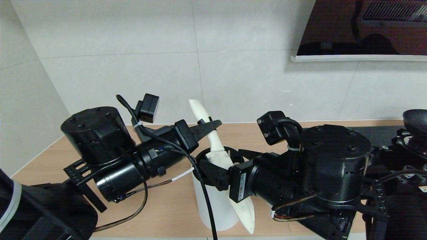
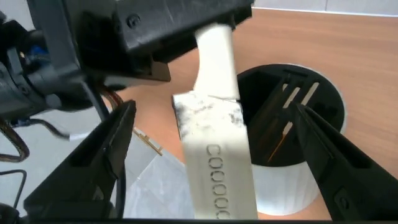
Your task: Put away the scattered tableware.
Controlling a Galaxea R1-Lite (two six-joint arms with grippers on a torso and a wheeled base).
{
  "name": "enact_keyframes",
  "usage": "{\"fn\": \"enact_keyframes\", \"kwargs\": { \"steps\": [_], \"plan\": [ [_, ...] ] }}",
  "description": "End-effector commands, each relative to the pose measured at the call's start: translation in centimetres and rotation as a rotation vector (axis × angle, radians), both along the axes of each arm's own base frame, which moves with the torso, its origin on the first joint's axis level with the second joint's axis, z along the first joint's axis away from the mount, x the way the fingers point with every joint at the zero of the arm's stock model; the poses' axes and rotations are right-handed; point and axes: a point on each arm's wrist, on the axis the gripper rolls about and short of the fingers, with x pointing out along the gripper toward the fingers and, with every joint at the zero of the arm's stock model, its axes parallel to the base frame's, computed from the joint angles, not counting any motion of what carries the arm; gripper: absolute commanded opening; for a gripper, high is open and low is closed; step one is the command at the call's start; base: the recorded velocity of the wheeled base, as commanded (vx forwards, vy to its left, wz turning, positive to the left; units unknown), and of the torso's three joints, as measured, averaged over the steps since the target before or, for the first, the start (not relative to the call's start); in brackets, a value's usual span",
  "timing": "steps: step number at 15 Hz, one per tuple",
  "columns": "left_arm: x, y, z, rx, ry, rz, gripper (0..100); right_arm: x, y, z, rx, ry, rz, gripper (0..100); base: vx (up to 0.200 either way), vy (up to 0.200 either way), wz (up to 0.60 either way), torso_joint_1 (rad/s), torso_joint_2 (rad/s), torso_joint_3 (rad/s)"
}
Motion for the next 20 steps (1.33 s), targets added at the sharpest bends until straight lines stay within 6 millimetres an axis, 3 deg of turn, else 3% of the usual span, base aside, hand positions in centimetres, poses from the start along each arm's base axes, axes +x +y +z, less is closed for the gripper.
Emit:
{"fn": "enact_keyframes", "kwargs": {
  "steps": [1, 6, 10, 12, 17, 20],
  "plan": [
    [-0.2, 1.4, 1.8, -0.033, -0.046, 0.035, 0, 0.7, -1.4, 1.3, 0.029, -0.023, -0.043, 100, 0.0, 0.0, 0.0, 0.0, 0.0, 0.0],
    [-1.0, 3.7, 6.6, -0.055, -0.072, 0.151, 0, 4.3, -5.9, 2.9, 0.054, -0.069, -0.214, 100, 0.0, 0.0, 0.0, 0.0, 0.0, 0.0],
    [-1.2, 4.1, 9.5, 0.036, -0.087, 0.312, 0, 5.5, -7.1, 2.8, 0.047, -0.068, -0.271, 100, 0.0, 0.0, 0.0, 0.0, 0.0, 0.0],
    [-1.4, 3.2, 11.5, 0.092, -0.119, 0.402, 0, 5.7, -7.5, 2.9, 0.046, -0.074, -0.284, 100, 0.0, 0.0, 0.0, 0.0, 0.0, 0.0],
    [-1.6, -0.5, 9.3, 0.393, -0.175, 0.646, 0, 6.0, -7.4, 2.4, 0.026, -0.057, -0.288, 100, 0.0, 0.0, 0.0, 0.0, 0.0, 0.0],
    [-2.2, -2.0, 7.8, 0.479, -0.237, 0.68, 0, 6.0, -7.5, 2.3, 0.021, -0.055, -0.291, 100, 0.0, 0.0, 0.0, 0.0, 0.0, 0.0]
  ]
}}
